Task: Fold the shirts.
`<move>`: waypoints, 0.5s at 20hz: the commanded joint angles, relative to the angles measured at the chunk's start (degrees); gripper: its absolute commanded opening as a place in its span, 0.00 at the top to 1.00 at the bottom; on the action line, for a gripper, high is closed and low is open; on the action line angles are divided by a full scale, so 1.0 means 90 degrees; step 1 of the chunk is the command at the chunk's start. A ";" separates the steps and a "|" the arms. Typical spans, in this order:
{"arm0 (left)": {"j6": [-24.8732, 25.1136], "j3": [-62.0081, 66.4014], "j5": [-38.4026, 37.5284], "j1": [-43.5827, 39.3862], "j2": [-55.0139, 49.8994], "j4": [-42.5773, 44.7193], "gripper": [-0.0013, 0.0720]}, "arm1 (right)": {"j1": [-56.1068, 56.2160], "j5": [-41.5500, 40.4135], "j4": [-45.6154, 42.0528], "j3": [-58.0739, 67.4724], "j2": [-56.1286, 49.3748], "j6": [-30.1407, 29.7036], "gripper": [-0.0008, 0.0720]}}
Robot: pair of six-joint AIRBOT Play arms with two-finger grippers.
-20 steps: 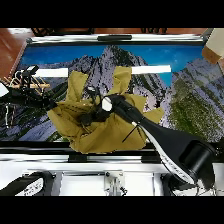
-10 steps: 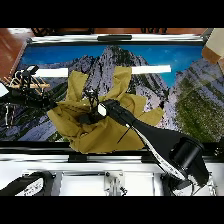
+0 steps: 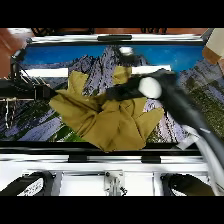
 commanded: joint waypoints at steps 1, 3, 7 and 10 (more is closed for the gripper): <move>-0.0066 0.0036 -0.0325 -0.0221 0.0112 -0.0340 0.92 | 0.0034 0.2203 -0.1015 -0.0495 0.1569 0.0673 0.91; -0.0255 -0.0546 -0.0476 -0.0396 0.0114 -0.0182 0.92 | 0.0464 0.2191 -0.0928 -0.1620 0.2171 0.1481 0.91; -0.0316 -0.2397 -0.0364 -0.0845 0.0109 -0.0187 0.92 | 0.1727 0.1319 -0.0702 -0.4330 0.2708 0.3519 0.83; 0.0177 -0.2691 -0.0384 -0.0818 0.0114 -0.0163 0.92 | 0.1809 0.1290 -0.0835 -0.4357 0.2713 0.3470 0.36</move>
